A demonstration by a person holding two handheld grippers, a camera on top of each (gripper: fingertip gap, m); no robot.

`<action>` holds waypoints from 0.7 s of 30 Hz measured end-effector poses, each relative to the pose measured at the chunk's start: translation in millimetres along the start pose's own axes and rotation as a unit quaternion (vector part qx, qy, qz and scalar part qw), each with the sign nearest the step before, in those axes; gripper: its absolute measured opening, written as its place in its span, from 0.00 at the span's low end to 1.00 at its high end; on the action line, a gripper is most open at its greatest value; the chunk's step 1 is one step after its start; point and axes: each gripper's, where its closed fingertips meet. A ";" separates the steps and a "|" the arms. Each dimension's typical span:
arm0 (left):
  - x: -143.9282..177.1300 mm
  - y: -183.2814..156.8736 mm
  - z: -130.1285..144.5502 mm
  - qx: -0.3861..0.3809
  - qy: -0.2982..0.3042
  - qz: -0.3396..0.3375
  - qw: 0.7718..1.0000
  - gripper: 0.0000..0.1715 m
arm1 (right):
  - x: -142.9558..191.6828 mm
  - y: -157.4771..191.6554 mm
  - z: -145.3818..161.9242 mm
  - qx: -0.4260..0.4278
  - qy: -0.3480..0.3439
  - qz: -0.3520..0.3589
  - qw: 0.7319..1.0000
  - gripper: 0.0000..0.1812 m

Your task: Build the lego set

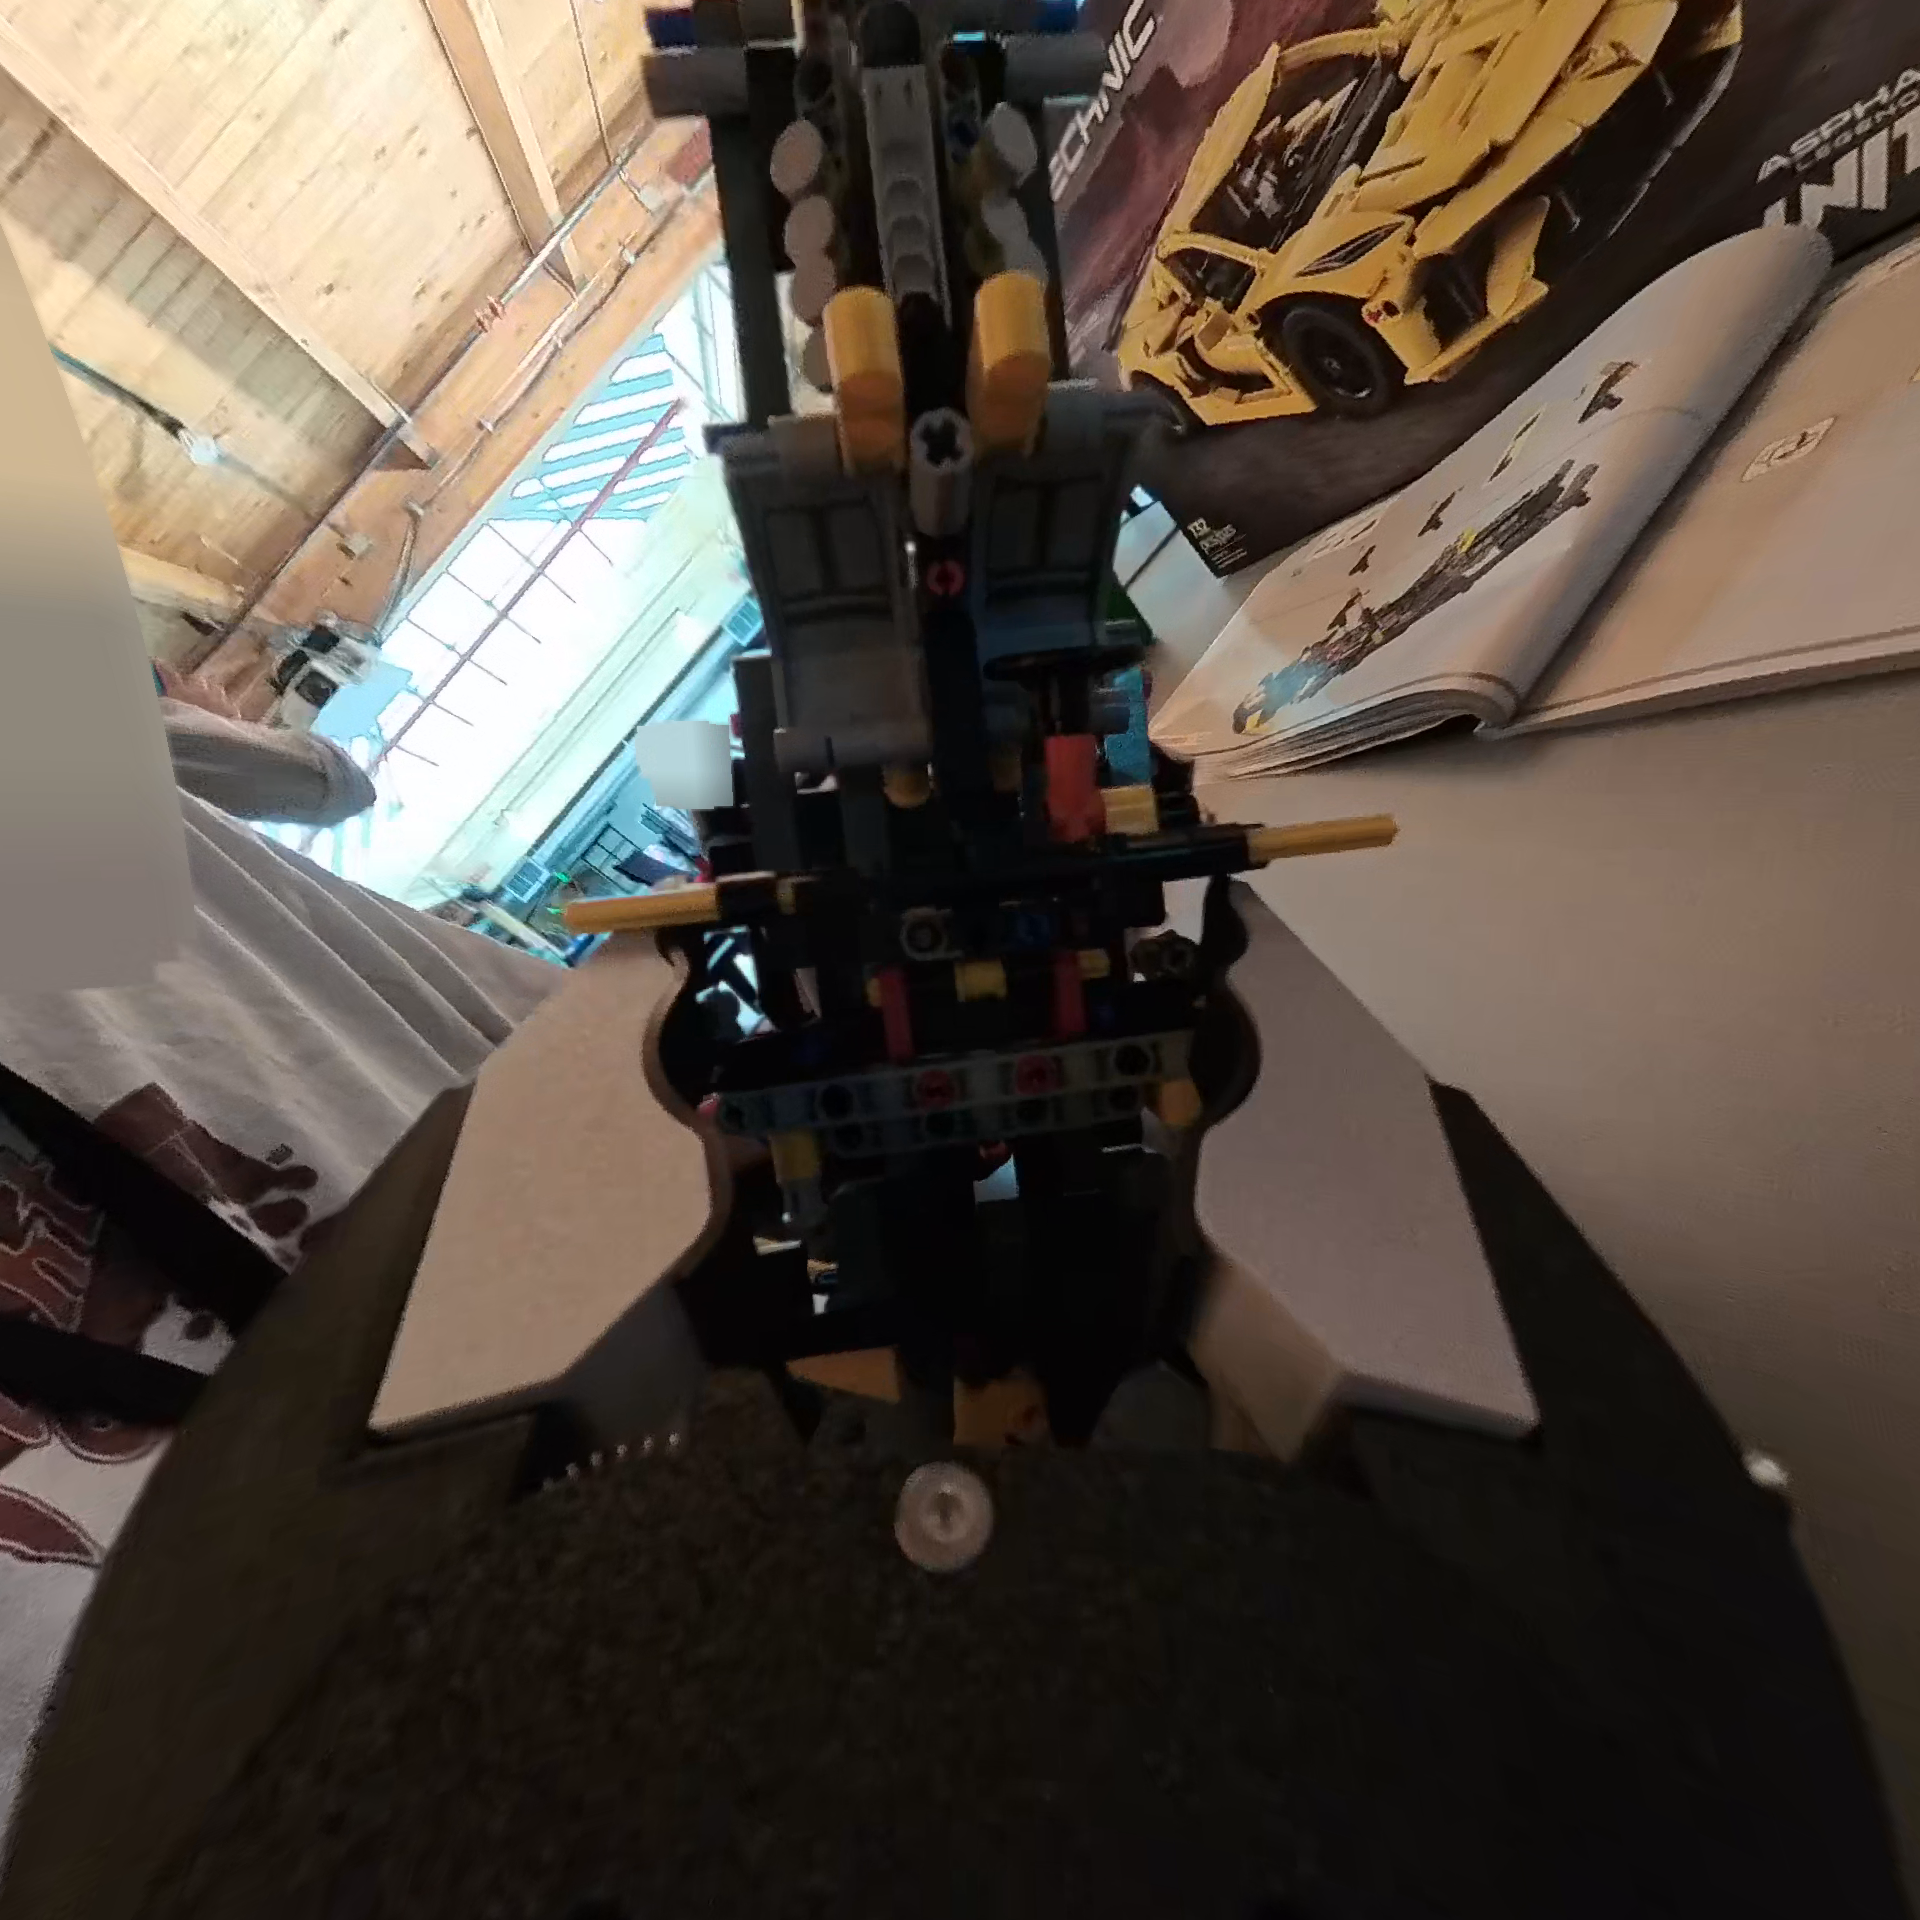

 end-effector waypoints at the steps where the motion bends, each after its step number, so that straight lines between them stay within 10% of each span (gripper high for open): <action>1: 0.5 2.1 0.5 0.011 0.003 -0.002 1.000 0.44 | -0.7 -1.9 1.6 -0.013 0.002 0.000 1.000 0.53; 15: 7.3 3.9 -4.4 0.049 0.009 0.012 0.999 0.44 | 20.5 -8.1 1.9 -0.063 0.056 -0.011 0.996 0.49; 21: 14.2 7.0 -2.1 0.011 0.028 -0.002 1.000 0.44 | 27.5 -12.4 -0.6 0.011 0.074 0.014 0.997 0.70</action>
Point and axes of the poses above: each gripper's, where its closed fingertips meet, x back along the fingers, z out of its underside, y = z × x across the jaws, and after that the axes turned 12 degrees about -y, right-handed
